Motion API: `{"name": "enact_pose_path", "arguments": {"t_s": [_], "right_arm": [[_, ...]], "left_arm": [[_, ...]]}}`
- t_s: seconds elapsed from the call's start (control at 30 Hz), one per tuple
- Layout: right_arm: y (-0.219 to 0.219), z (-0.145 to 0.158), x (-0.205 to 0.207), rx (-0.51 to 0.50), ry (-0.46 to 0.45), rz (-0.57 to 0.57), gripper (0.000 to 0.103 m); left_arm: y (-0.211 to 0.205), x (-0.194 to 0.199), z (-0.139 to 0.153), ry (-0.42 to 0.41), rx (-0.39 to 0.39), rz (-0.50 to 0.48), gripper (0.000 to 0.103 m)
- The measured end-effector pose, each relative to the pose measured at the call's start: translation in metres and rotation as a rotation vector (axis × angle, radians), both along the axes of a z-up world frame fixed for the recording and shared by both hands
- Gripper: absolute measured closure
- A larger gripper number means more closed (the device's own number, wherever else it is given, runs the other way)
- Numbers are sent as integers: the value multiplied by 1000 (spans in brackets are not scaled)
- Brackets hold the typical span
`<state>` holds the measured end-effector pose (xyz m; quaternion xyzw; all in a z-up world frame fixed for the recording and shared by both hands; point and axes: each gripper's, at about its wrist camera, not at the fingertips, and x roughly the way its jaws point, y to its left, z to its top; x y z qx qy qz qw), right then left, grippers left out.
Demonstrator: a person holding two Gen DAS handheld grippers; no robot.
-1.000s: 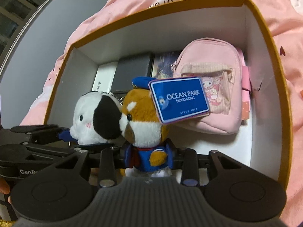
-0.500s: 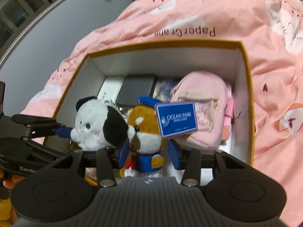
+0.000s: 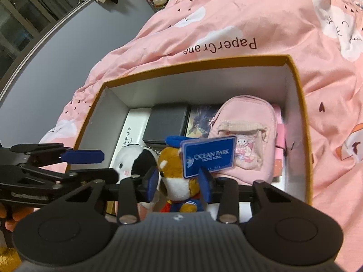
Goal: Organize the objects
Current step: 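Carry both plushes over the orange box and lower them inside, then open the right gripper to release the raccoon while the left gripper releases the panda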
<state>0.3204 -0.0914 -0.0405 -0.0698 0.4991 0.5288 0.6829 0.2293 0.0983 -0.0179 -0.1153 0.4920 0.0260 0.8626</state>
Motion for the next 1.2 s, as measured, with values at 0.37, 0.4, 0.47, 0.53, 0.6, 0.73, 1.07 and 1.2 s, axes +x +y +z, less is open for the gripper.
{"name": "enact_pose_path", "arguments": {"t_s": [0.37, 0.4, 0.47, 0.53, 0.6, 0.73, 1.07, 1.2], "right_arm": [[15, -28, 7, -52, 64, -54, 71], [15, -29, 9, -51, 71, -64, 70], [16, -31, 11, -43, 75, -75, 70], [15, -31, 10, -39, 75, -72, 70], [14, -27, 7, -41, 45, -47, 68], [4, -10, -1, -60, -32, 24, 65], [1, -12, 8, -275, -135, 90, 76], [17, -27, 4, -365, -179, 153, 80]], "left_arm": [[-7, 0, -24, 5, 48, 26, 61], [-7, 1, -25, 0, 49, 36, 61], [-8, 4, -28, -5, 59, 43, 61], [-10, 4, -28, -7, 67, 46, 61], [-11, 1, -26, -13, 65, 44, 60], [-7, -5, -23, -49, 47, 61, 60], [-18, -5, 1, -179, 38, 11, 60], [-28, 11, -5, -176, -1, -25, 60]]}}
